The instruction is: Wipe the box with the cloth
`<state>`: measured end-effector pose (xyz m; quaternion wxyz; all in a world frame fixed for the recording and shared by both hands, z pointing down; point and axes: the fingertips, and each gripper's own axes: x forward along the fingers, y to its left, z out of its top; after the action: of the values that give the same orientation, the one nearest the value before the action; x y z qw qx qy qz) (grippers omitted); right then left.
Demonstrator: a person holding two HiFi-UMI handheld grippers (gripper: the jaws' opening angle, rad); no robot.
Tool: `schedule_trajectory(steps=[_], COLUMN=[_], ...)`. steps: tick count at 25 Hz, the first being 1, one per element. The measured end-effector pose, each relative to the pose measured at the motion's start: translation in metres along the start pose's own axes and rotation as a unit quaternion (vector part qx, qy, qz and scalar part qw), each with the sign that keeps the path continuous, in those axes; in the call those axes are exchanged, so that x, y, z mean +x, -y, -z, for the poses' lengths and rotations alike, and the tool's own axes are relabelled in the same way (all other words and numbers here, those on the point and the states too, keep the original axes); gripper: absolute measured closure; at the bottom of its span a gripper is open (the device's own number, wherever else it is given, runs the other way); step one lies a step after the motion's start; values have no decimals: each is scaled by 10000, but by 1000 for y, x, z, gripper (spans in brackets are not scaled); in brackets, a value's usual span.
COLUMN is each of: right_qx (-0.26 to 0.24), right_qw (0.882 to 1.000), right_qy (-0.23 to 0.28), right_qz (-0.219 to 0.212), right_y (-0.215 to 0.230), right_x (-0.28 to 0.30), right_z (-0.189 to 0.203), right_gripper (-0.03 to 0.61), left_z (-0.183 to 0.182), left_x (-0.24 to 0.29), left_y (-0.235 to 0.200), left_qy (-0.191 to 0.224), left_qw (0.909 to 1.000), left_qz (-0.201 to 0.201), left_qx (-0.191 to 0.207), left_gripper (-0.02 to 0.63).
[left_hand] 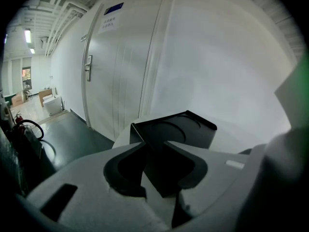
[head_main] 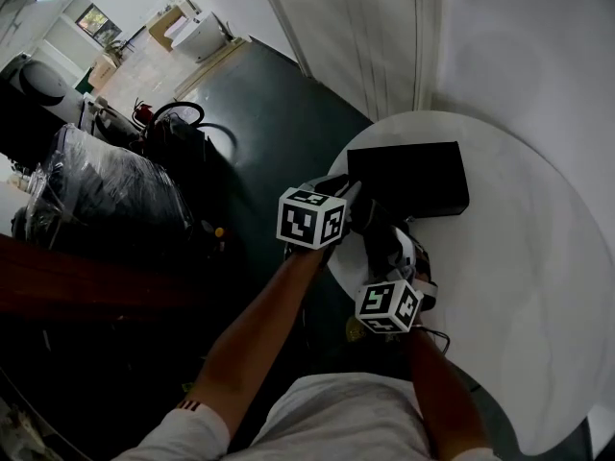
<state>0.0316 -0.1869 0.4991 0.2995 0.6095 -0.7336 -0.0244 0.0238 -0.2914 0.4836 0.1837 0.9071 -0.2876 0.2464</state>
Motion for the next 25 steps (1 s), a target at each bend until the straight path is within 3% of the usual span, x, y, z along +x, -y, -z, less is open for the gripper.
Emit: schedule_trajectory(steps=[9,19,25], right_qx=[-415,-202,-342], right_qw=[9988,9957,9929], right_qy=[-210,-533,-659], right_qz=[126,729,926], right_y=[11,78,111], right_x=[-6,-37,-44], right_z=[11,50,75], right_gripper=[483,483,483], left_z=[0,-1,-1], left_x=[1,-1,0], left_y=[0,0,0], left_qy=[36,61,48], left_qw=[10000,10000,10000], left_qz=[31,69,50], left_qx=[12,-4,33], left_gripper=[497,497,497])
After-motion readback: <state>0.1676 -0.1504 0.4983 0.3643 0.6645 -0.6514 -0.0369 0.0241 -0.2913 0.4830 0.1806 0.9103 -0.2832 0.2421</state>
